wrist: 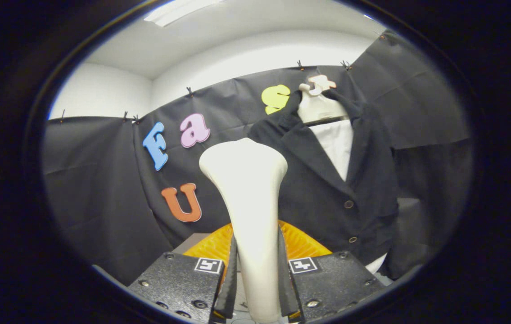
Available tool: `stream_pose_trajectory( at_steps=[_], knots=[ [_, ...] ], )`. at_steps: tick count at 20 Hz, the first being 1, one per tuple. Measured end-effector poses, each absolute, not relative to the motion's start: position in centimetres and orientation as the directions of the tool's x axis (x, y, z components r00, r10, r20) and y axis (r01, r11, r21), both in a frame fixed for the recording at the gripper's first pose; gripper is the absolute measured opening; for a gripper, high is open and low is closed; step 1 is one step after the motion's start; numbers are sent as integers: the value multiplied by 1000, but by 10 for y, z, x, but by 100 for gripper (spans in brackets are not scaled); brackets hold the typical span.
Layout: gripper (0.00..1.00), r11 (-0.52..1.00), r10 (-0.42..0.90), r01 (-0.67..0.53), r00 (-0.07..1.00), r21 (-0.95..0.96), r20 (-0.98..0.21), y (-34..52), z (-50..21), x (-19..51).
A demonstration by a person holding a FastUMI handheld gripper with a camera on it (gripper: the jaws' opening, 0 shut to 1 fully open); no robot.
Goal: Iron the clothes twice with a garment steamer, once on the left side and once on the right side.
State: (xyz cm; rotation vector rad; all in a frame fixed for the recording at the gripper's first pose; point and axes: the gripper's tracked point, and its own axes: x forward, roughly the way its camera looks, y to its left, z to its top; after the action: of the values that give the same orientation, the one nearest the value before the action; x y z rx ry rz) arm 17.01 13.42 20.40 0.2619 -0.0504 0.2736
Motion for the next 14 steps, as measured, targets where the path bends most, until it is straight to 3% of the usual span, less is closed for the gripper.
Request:
stream_pose_trajectory(
  at_steps=[9,14],
  knots=[
    [40,929,244,-275,959,249,148,49,257,217],
    [40,932,246,-278,957,234,157,46,278,257]
  ],
)
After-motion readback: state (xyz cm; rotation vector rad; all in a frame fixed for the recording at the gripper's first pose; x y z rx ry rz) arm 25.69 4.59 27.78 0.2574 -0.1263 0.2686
